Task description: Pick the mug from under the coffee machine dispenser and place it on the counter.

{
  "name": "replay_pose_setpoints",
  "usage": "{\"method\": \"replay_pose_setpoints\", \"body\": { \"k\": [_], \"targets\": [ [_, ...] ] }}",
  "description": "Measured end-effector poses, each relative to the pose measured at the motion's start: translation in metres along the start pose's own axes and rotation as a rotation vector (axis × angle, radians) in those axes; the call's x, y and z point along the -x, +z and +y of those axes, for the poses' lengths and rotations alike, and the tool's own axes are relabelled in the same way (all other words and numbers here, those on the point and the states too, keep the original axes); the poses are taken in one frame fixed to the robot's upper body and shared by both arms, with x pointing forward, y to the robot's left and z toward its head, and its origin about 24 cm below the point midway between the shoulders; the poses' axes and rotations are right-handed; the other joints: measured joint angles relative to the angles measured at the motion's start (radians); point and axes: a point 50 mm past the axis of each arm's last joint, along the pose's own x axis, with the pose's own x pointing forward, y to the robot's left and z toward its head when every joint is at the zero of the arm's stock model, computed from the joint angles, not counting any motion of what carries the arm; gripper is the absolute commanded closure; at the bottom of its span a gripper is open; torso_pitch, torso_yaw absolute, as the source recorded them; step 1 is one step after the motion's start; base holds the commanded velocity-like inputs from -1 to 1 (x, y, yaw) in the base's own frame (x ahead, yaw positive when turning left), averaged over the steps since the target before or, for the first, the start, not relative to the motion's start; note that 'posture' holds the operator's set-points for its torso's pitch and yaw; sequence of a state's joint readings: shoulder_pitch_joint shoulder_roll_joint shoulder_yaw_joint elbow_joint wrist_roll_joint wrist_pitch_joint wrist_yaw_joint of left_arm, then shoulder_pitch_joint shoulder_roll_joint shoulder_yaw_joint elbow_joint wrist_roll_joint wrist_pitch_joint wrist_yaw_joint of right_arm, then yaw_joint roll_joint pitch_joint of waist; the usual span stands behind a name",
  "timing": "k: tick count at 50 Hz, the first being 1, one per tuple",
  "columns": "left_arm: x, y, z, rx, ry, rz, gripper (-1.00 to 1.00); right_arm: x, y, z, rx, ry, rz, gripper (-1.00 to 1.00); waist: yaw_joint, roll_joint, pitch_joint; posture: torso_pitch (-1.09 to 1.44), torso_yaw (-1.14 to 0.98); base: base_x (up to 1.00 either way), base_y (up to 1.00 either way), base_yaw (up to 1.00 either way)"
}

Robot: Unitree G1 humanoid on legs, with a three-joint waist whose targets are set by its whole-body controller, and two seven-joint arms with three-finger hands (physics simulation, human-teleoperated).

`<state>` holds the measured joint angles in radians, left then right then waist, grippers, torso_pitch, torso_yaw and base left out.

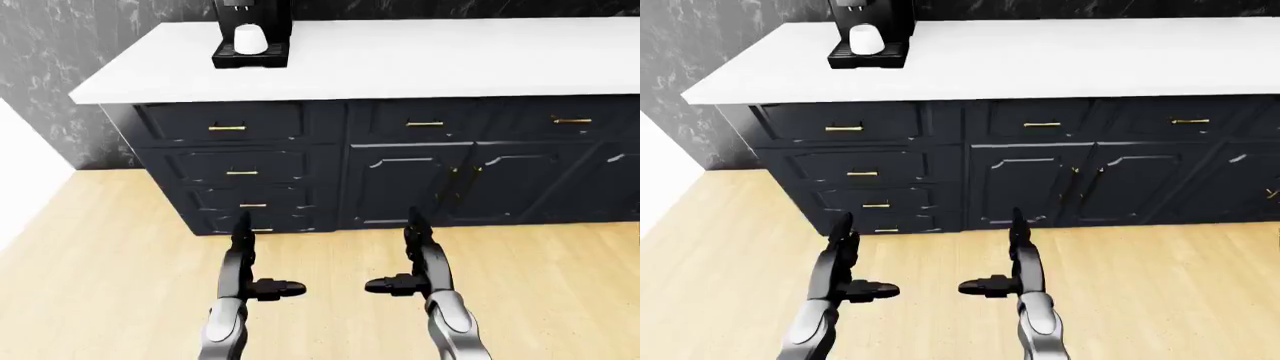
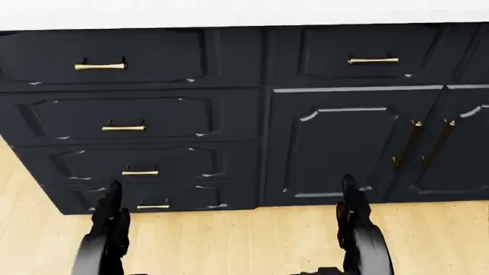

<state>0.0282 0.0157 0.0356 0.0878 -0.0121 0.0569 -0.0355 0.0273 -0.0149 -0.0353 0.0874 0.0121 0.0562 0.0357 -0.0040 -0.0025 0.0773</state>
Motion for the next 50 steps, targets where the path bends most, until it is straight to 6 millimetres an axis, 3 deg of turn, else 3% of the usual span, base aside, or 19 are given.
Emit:
{"method": "replay_pose_setpoints", "body": {
  "k": [1, 3, 5, 7, 13, 19, 23, 26, 33, 37, 41, 50],
  "targets": [
    [0.000, 0.006, 0.001, -0.001, 0.006, -0.019, -1.00, 0.000, 0.005, 0.000, 0.008, 0.004, -0.018, -1.00, -0.001, -0.004, -0.009, 0.00, 0.00, 0.00, 0.00, 0.00],
    [-0.003, 0.029, 0.003, 0.000, 0.017, -0.102, -1.00, -0.002, 0.024, -0.001, 0.029, 0.008, -0.102, -1.00, 0.005, -0.005, -0.056, 0.00, 0.00, 0.00, 0.00, 0.00],
    [-0.004, 0.039, 0.005, -0.016, 0.022, -0.143, -1.00, -0.004, 0.032, -0.001, 0.032, 0.009, -0.130, -1.00, 0.007, -0.011, -0.037, 0.00, 0.00, 0.00, 0.00, 0.00],
    [-0.003, 0.043, 0.009, -0.025, 0.020, -0.140, -1.00, -0.004, 0.034, -0.003, 0.031, 0.012, -0.118, -1.00, 0.007, -0.009, -0.050, 0.00, 0.00, 0.00, 0.00, 0.00],
    [-0.011, 0.068, 0.022, -0.012, 0.035, -0.170, -1.00, -0.015, 0.059, -0.030, 0.041, -0.045, -0.152, -1.00, 0.008, -0.003, -0.058, 0.00, 0.00, 0.00, 0.00, 0.00],
    [-0.009, 0.143, 0.053, -0.073, 0.136, -0.394, -1.00, -0.020, 0.126, -0.073, 0.075, -0.148, -0.322, -1.00, 0.008, -0.007, -0.065, 0.00, 0.00, 0.00, 0.00, 0.00],
    [-0.004, 0.183, 0.054, -0.094, 0.135, -0.539, -1.00, -0.019, 0.158, -0.077, 0.120, -0.145, -0.433, -1.00, 0.007, -0.007, -0.073, 0.00, 0.00, 0.00, 0.00, 0.00],
    [-0.006, 0.202, 0.059, -0.092, 0.137, -0.595, -1.00, -0.017, 0.178, -0.078, 0.167, -0.128, -0.494, -1.00, 0.006, -0.005, -0.067, 0.00, 0.00, 0.00, 0.00, 0.00],
    [-0.004, 0.231, 0.071, -0.086, 0.185, -0.659, -1.00, -0.012, 0.233, -0.089, 0.291, -0.161, -0.662, -1.00, 0.007, -0.004, -0.047, 0.00, 0.00, 0.00, 0.00, 0.00],
    [0.000, 0.250, 0.072, -0.102, 0.193, -0.716, -1.00, -0.006, 0.253, -0.090, 0.321, -0.167, -0.724, -1.00, 0.004, -0.009, -0.043, 0.00, 0.00, 0.00, 0.00, 0.00],
    [0.006, 0.262, 0.082, -0.107, 0.227, -0.755, -1.00, -0.005, 0.264, -0.095, 0.338, -0.178, -0.741, -1.00, 0.003, -0.007, -0.040, 0.00, 0.00, 0.00, 0.00, 0.00],
    [0.004, 0.261, 0.093, -0.106, 0.264, -0.737, -1.00, -0.006, 0.266, -0.095, 0.354, -0.168, -0.725, -1.00, 0.006, -0.003, -0.029, 0.00, 0.00, 0.03, 0.00, 0.00]
  ]
}}
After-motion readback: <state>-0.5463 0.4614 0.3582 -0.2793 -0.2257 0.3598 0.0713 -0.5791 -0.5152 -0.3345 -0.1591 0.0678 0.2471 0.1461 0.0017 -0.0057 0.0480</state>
